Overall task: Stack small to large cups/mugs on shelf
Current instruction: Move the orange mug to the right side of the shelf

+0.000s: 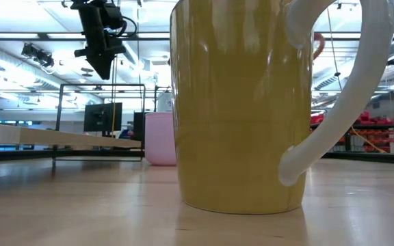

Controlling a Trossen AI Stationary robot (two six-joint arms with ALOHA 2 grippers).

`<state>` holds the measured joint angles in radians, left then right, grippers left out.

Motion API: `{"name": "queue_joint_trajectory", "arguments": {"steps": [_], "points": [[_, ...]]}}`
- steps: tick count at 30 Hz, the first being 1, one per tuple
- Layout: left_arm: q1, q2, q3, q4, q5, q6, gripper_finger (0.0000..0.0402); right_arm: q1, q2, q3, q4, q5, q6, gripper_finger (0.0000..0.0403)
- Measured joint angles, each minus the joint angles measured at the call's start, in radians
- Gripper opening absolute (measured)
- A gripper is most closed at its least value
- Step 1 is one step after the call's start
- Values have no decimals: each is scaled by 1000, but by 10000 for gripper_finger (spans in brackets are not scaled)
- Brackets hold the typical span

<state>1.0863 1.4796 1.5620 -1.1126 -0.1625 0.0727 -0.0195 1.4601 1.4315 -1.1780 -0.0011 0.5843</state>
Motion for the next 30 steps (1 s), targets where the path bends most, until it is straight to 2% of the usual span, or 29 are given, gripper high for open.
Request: {"name": "queue_joint_trajectory", "arguments": {"steps": [4, 9, 21, 30], "points": [[0, 0, 0, 0, 0, -5, 87, 74, 91, 0, 53, 15, 12, 13], [0, 0, 0, -1, 0, -12, 89, 81, 235, 41, 77, 17, -74, 13], [-2, 0, 0, -22, 3, -16, 86, 97, 487, 399, 71, -5, -299, 13], [-2, 0, 0, -22, 3, -17, 91, 122, 632, 555, 48, -61, -406, 13]]}}
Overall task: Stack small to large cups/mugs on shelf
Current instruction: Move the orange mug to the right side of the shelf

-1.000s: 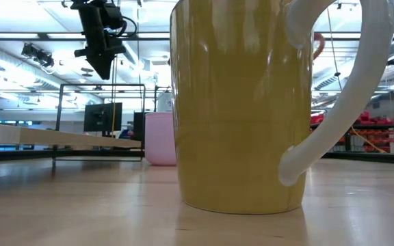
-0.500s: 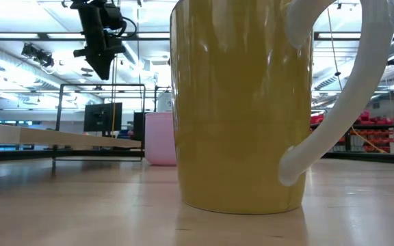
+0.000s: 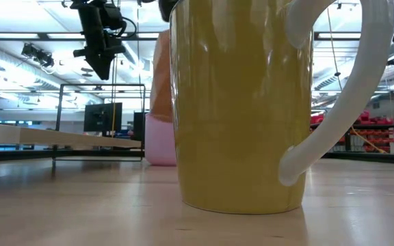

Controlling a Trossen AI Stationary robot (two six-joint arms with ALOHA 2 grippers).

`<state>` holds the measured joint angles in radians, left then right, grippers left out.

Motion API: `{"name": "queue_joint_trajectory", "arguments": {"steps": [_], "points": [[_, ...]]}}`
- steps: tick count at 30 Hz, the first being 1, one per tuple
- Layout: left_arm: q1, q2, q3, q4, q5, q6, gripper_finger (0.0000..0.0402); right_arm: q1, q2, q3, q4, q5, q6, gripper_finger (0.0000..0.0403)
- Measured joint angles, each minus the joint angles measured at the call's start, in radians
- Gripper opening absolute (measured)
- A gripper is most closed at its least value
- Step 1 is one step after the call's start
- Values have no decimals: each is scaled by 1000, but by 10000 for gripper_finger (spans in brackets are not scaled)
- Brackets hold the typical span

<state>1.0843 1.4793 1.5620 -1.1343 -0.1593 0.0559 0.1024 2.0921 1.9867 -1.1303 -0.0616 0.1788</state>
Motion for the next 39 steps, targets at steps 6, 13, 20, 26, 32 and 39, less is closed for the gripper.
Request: {"name": "queue_joint_trajectory", "arguments": {"steps": [6, 13, 20, 26, 32, 39], "points": [[0, 0, 0, 0, 0, -1, 84, -2, 65, 62, 4, 2, -37, 13], [0, 0, 0, 0, 0, -11, 88, -1, 110, 91, 11, 1, -71, 13], [0, 0, 0, 0, 0, -18, 89, -2, 108, 86, 27, 5, -79, 13], [0, 0, 0, -7, 0, -19, 83, -3, 118, 86, 32, 8, -79, 13], [-12, 0, 0, -8, 0, -19, 90, -3, 157, 83, 47, 23, -103, 13], [-18, 0, 0, -5, 7, -19, 86, -3, 176, 85, 50, 26, -104, 13]]}}
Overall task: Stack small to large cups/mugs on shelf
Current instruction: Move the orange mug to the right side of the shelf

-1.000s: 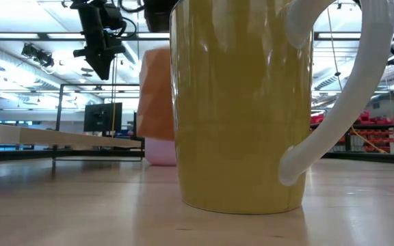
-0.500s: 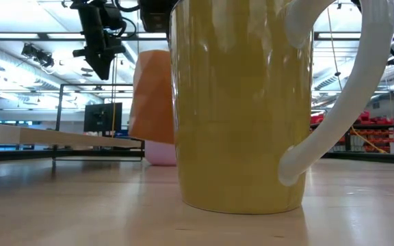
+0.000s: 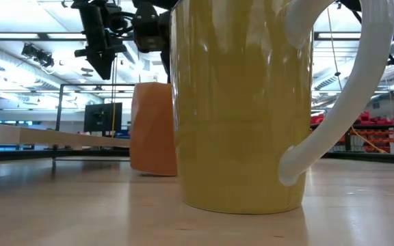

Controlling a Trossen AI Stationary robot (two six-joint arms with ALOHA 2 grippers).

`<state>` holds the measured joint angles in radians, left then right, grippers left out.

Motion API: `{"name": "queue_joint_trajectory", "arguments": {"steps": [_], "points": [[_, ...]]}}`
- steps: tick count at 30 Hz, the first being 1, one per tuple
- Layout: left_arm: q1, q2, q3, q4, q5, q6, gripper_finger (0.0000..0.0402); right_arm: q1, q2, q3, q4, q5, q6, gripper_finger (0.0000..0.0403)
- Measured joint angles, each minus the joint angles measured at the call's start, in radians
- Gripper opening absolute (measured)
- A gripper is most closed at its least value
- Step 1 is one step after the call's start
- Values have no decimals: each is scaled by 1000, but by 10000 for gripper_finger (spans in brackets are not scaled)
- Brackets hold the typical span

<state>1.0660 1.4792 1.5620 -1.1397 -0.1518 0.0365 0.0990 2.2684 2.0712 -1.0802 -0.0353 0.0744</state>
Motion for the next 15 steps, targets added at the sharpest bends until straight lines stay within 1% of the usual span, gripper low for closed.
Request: {"name": "queue_joint_trajectory", "arguments": {"steps": [8, 15], "points": [[0, 0, 0, -1, 0, 0, 86, 0, 5, 1, 10, -1, -4, 15], [0, 0, 0, -2, 0, 0, 90, 0, 7, 1, 17, 0, 0, 41]]}}
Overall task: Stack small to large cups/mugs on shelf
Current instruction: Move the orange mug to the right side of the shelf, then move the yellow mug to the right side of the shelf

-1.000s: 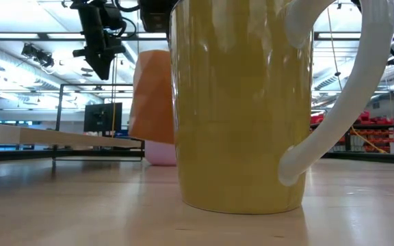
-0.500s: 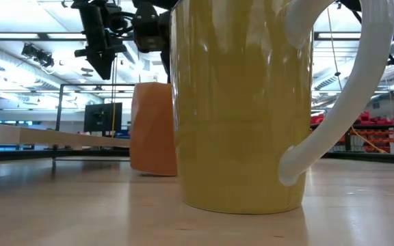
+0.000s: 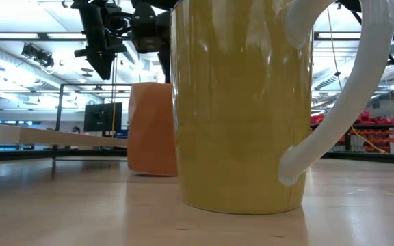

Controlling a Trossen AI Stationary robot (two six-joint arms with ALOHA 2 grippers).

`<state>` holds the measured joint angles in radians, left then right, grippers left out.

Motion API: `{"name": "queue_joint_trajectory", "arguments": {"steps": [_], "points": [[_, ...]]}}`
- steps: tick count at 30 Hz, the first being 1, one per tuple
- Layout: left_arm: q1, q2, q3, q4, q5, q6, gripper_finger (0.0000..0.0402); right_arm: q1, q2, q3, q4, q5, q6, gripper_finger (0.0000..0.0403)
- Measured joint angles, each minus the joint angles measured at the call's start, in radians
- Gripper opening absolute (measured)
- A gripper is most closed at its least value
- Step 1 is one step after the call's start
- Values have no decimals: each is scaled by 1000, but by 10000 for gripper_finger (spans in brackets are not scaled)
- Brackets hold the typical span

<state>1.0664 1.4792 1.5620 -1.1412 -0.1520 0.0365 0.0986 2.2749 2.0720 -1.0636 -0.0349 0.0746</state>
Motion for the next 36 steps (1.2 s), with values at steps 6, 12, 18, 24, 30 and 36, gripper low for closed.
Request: {"name": "queue_joint_trajectory", "arguments": {"steps": [6, 12, 18, 24, 30, 36], "points": [[0, 0, 0, 0, 0, 0, 83, -1, 1, 0, 14, 1, 1, 63], [0, 0, 0, -1, 0, 0, 88, -8, -9, 5, 5, 0, 29, 76], [0, 0, 0, -3, 0, 0, 89, -13, -75, 33, -15, 1, 62, 82], [0, 0, 0, -10, 0, 0, 83, 14, -198, 33, -120, 73, 169, 82], [0, 0, 0, -14, 0, 0, 89, 126, -345, 5, -251, 239, 389, 76], [0, 0, 0, -16, 0, 0, 88, 312, -487, -154, -250, 421, 634, 64]]}}
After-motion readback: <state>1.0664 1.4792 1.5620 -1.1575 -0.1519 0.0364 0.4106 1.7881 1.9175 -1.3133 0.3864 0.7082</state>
